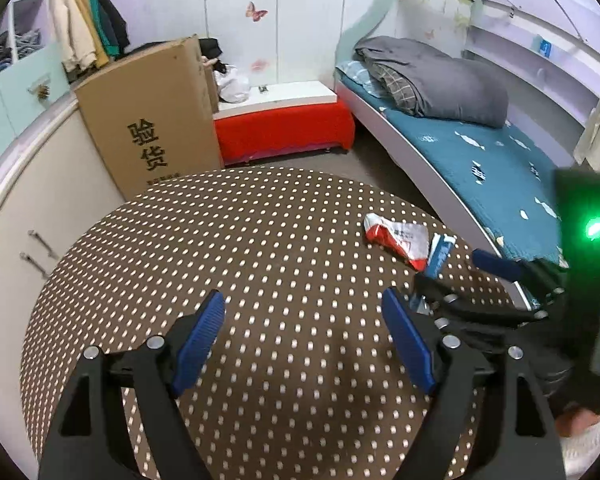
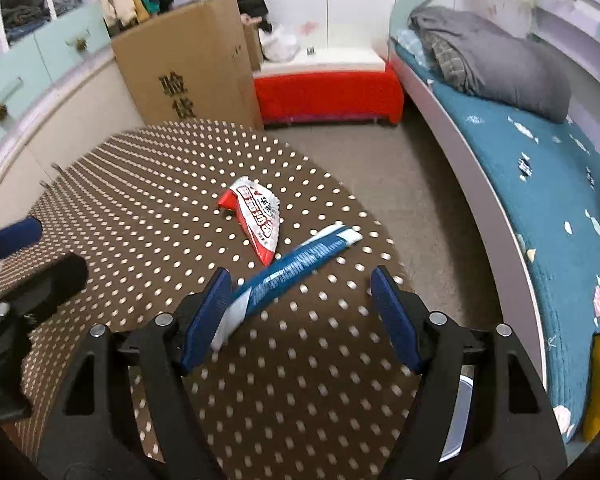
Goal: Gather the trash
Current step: 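Grasp the blue toothbrush with the right gripper while the left grasps the red-white wrapper, then carry the toothbrush and wrapper over the blue bucket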
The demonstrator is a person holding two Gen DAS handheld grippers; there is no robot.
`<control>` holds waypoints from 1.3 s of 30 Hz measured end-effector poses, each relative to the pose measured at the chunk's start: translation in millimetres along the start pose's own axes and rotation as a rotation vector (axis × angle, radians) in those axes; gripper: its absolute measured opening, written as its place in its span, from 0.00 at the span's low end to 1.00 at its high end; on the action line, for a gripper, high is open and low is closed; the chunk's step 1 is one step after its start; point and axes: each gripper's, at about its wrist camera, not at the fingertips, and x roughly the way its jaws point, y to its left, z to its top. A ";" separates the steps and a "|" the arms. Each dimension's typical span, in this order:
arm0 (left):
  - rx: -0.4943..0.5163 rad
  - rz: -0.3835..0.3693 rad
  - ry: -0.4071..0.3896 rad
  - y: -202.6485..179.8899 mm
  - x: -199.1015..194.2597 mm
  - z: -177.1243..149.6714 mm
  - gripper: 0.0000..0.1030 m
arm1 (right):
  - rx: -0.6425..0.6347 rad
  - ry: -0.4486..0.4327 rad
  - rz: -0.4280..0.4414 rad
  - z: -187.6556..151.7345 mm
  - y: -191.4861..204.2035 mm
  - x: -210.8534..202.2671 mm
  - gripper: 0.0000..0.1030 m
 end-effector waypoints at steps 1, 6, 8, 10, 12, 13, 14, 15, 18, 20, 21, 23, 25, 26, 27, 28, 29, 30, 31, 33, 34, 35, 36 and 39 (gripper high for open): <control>-0.004 -0.019 0.003 0.9 4.5 3.5 0.77 | -0.024 -0.009 -0.030 0.1 1.7 5.0 0.54; 0.009 -0.105 0.019 -20.5 38.5 27.6 0.77 | 0.005 -0.009 -0.025 2.8 -20.5 2.5 0.11; 0.034 -0.124 0.032 -34.9 56.2 36.0 0.77 | 0.033 -0.020 -0.031 1.7 -36.0 -3.3 0.11; 0.034 -0.134 0.068 -46.7 73.0 39.5 0.76 | 0.077 -0.023 -0.005 1.1 -55.3 -9.0 0.11; 0.039 -0.146 0.089 -58.1 87.4 40.7 0.63 | 0.094 -0.029 -0.008 -1.4 -71.0 -15.1 0.11; 0.045 -0.128 0.100 -62.1 93.3 40.6 0.40 | 0.094 -0.034 -0.017 -3.5 -74.4 -18.0 0.11; 0.054 -0.098 0.097 -66.0 97.4 39.5 0.33 | 0.097 -0.036 -0.022 -5.3 -79.1 -21.0 0.11; 0.064 -0.079 0.074 -67.5 96.8 39.5 0.24 | 0.109 -0.033 -0.018 -8.2 -86.9 -23.7 0.11; 0.073 -0.092 0.077 -77.4 90.7 36.6 0.21 | 0.135 -0.035 -0.023 -13.7 -101.3 -31.5 0.11; 0.080 -0.112 0.066 -88.2 81.2 31.8 0.21 | 0.152 -0.042 -0.018 -23.5 -113.1 -43.5 0.11; 0.086 -0.109 0.056 -95.0 75.5 28.6 0.21 | 0.160 -0.045 -0.018 -28.4 -118.0 -48.2 0.11; 0.106 -0.112 0.059 -115.1 64.1 18.9 0.21 | 0.179 -0.052 -0.027 -42.7 -130.3 -62.7 0.11; 0.130 -0.142 0.057 -135.2 51.8 8.7 0.21 | 0.201 -0.059 -0.034 -60.3 -144.3 -78.9 0.11; 0.149 -0.158 0.051 -151.2 44.0 0.6 0.21 | 0.214 -0.060 -0.037 -68.9 -151.3 -85.8 0.11; 0.163 -0.172 0.050 -163.7 38.4 -4.9 0.21 | 0.228 -0.060 -0.041 -78.4 -158.7 -93.1 0.11; 0.175 -0.188 0.053 -176.4 34.0 -10.4 0.21 | 0.240 -0.058 -0.051 -89.7 -167.7 -101.6 0.11; 0.193 -0.215 0.058 -194.5 27.8 -20.0 0.21 | 0.251 -0.056 -0.064 -100.9 -176.8 -109.8 0.11; 0.207 -0.233 0.063 -208.2 25.1 -26.6 0.21 | 0.262 -0.054 -0.078 -110.6 -184.2 -115.7 0.11; 0.228 -0.255 0.075 -227.3 22.4 -37.2 0.21 | 0.285 -0.049 -0.093 -125.5 -195.9 -123.6 0.11; 0.263 -0.282 0.101 -256.3 20.8 -53.0 0.21 | 0.320 -0.036 -0.105 -147.3 -213.1 -133.3 0.11; 0.291 -0.294 0.124 -274.7 21.8 -65.3 0.21 | 0.347 -0.027 -0.116 -162.1 -225.2 -138.6 0.11; 0.309 -0.300 0.142 -287.5 23.0 -75.0 0.21 | 0.371 -0.017 -0.130 -175.7 -235.3 -142.1 0.11; 0.327 -0.307 0.162 -300.8 25.2 -85.1 0.21 | 0.394 -0.002 -0.145 -189.6 -245.3 -144.2 0.11; 0.380 -0.352 0.239 -336.5 31.2 -112.5 0.24 | 0.459 0.038 -0.167 -223.3 -268.9 -146.9 0.11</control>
